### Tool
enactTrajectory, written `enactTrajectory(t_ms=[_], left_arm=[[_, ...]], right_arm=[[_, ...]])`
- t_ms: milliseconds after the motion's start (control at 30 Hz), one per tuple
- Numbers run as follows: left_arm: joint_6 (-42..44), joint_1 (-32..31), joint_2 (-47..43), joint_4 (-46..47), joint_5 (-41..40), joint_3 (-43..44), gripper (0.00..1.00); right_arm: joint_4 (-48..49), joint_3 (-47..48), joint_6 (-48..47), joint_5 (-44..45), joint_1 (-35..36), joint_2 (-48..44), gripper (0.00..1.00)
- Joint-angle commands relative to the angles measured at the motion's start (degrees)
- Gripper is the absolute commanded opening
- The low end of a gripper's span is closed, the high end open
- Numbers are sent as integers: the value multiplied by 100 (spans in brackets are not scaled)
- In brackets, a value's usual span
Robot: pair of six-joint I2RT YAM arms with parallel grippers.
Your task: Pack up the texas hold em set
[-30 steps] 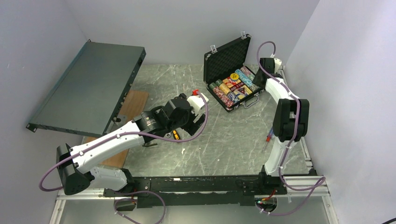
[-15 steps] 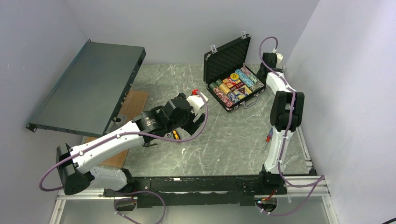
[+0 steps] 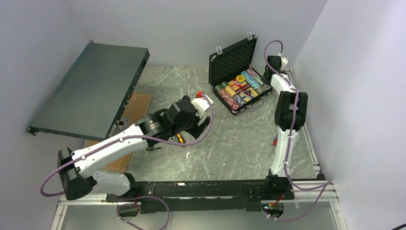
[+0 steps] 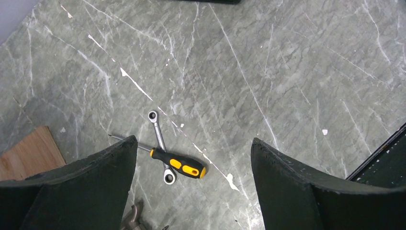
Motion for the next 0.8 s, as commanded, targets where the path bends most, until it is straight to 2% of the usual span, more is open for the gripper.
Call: enactTrajectory(t_ms=[0,133,167,267,367,433,567,700,767], left_arm=[[12,-26,-126,78,-28,49,90],[-19,-22,-75,17,-17,101,89],[-23,-21,-79,28,-3,102,89],[-73,-23,-120,13,-33,118,89],[-196,-23,-380,158,-230,-14,89],[-208,-22,-692,441,-326,-241,91],[-172,-23,-1243,871,-610,-606,93],[-193,-21,-1657,1081,-933,-794,93],[-193,-21,-1883,1229,-1000,-914,93]], right_arm=[[-77,157,-160,84,8,-227,0],[184,-625,-176,148,12,-987,0],[137,-726,-152,140,1,-1119,3],[66,-994,-51,-225,16,-1413,17],[262,-1335,273,-1244,34,-1666,36],[832,-1796,832,-2137,21,-1909,50],[2678,-2592,1694,-3340,181,-2272,81],[4151,-2466,2548,-4263,324,-2024,93],[4791,-2412,3155,-4388,555,-1873,97]])
